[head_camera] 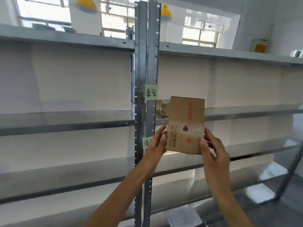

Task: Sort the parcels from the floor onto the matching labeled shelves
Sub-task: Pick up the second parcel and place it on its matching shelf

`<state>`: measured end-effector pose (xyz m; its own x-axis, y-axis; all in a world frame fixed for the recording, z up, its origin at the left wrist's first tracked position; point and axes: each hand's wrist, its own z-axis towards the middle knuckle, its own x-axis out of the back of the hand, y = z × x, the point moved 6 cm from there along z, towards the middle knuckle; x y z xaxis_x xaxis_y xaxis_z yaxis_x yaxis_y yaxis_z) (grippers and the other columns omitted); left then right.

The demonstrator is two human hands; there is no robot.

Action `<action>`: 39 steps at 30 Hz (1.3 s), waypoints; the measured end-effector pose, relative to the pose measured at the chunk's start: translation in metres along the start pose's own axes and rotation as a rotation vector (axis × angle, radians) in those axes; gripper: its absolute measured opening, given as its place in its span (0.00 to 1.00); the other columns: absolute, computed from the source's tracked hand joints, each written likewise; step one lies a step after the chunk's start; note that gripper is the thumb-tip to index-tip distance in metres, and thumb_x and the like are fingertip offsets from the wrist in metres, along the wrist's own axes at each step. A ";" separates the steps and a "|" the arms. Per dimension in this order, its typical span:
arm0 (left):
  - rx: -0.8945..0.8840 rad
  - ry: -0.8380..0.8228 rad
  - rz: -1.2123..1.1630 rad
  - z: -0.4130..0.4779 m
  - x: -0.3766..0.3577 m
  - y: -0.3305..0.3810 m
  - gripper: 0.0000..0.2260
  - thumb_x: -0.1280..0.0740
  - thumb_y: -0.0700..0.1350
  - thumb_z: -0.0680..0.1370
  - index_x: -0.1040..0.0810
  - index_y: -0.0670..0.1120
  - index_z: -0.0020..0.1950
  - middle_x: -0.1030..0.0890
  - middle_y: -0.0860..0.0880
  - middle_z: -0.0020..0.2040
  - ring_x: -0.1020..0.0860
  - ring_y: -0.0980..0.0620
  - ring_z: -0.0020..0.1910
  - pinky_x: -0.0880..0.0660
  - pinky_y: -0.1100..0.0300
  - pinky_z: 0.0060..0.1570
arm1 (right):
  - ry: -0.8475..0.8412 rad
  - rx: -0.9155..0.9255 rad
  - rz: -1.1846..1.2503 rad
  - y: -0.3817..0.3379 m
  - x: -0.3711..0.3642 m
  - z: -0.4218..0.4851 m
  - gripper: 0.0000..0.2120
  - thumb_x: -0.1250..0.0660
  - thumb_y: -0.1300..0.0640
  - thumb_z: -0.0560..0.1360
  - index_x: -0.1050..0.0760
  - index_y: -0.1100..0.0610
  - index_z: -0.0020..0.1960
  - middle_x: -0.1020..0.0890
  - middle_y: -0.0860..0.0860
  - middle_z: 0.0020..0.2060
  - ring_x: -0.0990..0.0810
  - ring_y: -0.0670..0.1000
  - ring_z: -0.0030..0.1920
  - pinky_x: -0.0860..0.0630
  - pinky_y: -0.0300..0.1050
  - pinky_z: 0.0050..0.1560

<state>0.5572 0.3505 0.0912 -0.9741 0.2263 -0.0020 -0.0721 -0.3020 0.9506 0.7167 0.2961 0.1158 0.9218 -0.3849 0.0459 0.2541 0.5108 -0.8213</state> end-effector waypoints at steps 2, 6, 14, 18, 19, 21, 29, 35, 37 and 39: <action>-0.013 0.046 0.017 -0.016 0.033 0.006 0.28 0.46 0.59 0.74 0.40 0.54 0.73 0.23 0.47 0.63 0.25 0.51 0.64 0.26 0.50 0.63 | -0.060 0.025 0.027 -0.009 -0.031 -0.007 0.19 0.42 0.48 0.75 0.31 0.47 0.66 0.24 0.47 0.55 0.23 0.39 0.53 0.25 0.27 0.48; -0.039 0.146 0.083 -0.047 0.097 0.023 0.22 0.47 0.58 0.76 0.36 0.56 0.69 0.22 0.51 0.59 0.21 0.58 0.58 0.22 0.65 0.47 | -0.152 0.058 0.100 -0.028 -0.092 -0.024 0.20 0.42 0.46 0.74 0.32 0.46 0.65 0.24 0.48 0.55 0.24 0.33 0.54 0.25 0.27 0.50; 0.007 0.271 0.149 -0.122 0.221 0.040 0.24 0.47 0.61 0.74 0.37 0.59 0.70 0.25 0.52 0.63 0.26 0.53 0.65 0.24 0.60 0.58 | -0.260 0.049 0.225 -0.066 -0.208 -0.085 0.19 0.39 0.51 0.75 0.31 0.46 0.66 0.25 0.42 0.53 0.25 0.30 0.52 0.24 0.25 0.47; 0.050 0.284 0.172 -0.151 0.275 0.047 0.23 0.51 0.62 0.77 0.38 0.60 0.71 0.27 0.52 0.67 0.30 0.52 0.68 0.31 0.51 0.68 | -0.281 0.048 0.250 -0.089 -0.256 -0.115 0.17 0.37 0.54 0.76 0.31 0.45 0.64 0.24 0.41 0.52 0.26 0.28 0.51 0.26 0.24 0.47; 0.057 0.282 0.169 -0.158 0.287 0.049 0.23 0.51 0.63 0.77 0.39 0.61 0.71 0.28 0.51 0.68 0.31 0.52 0.68 0.33 0.50 0.69 | -0.289 0.047 0.254 -0.093 -0.268 -0.121 0.17 0.37 0.54 0.77 0.30 0.47 0.65 0.24 0.44 0.53 0.25 0.29 0.51 0.26 0.24 0.47; 0.066 0.287 0.155 -0.171 0.312 0.053 0.23 0.51 0.64 0.77 0.39 0.61 0.71 0.28 0.52 0.68 0.31 0.50 0.69 0.34 0.48 0.69 | -0.305 0.047 0.258 -0.101 -0.293 -0.133 0.18 0.37 0.55 0.77 0.30 0.50 0.66 0.23 0.49 0.55 0.25 0.30 0.51 0.26 0.23 0.46; 0.085 0.334 0.165 -0.217 0.404 0.065 0.21 0.50 0.59 0.79 0.37 0.59 0.71 0.25 0.51 0.63 0.28 0.51 0.65 0.30 0.51 0.65 | -0.333 0.057 0.243 -0.132 -0.374 -0.180 0.18 0.38 0.55 0.77 0.30 0.53 0.67 0.22 0.52 0.58 0.23 0.37 0.52 0.27 0.22 0.45; 0.058 0.468 0.151 -0.237 0.461 0.083 0.15 0.41 0.52 0.78 0.36 0.55 0.64 0.25 0.53 0.58 0.23 0.54 0.55 0.24 0.57 0.55 | -0.404 0.046 0.229 -0.150 -0.426 -0.193 0.20 0.39 0.53 0.77 0.31 0.54 0.68 0.22 0.50 0.59 0.23 0.44 0.55 0.26 0.23 0.47; 0.029 0.514 0.183 -0.237 0.477 0.090 0.21 0.36 0.54 0.73 0.37 0.55 0.64 0.26 0.54 0.56 0.22 0.56 0.51 0.22 0.61 0.49 | -0.446 0.028 0.229 -0.158 -0.445 -0.196 0.20 0.40 0.50 0.76 0.34 0.50 0.67 0.25 0.44 0.58 0.25 0.43 0.56 0.27 0.23 0.45; 0.013 0.521 0.228 -0.234 0.492 0.092 0.29 0.34 0.59 0.66 0.34 0.53 0.66 0.25 0.52 0.59 0.22 0.52 0.54 0.21 0.58 0.50 | -0.509 -0.002 0.246 -0.166 -0.467 -0.199 0.24 0.41 0.43 0.72 0.37 0.46 0.67 0.27 0.42 0.59 0.27 0.43 0.57 0.26 0.26 0.45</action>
<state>0.0209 0.2174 0.1049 -0.9420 -0.3312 0.0538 0.1518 -0.2776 0.9486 0.1860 0.2382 0.1172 0.9788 0.1654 0.1212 0.0137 0.5370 -0.8435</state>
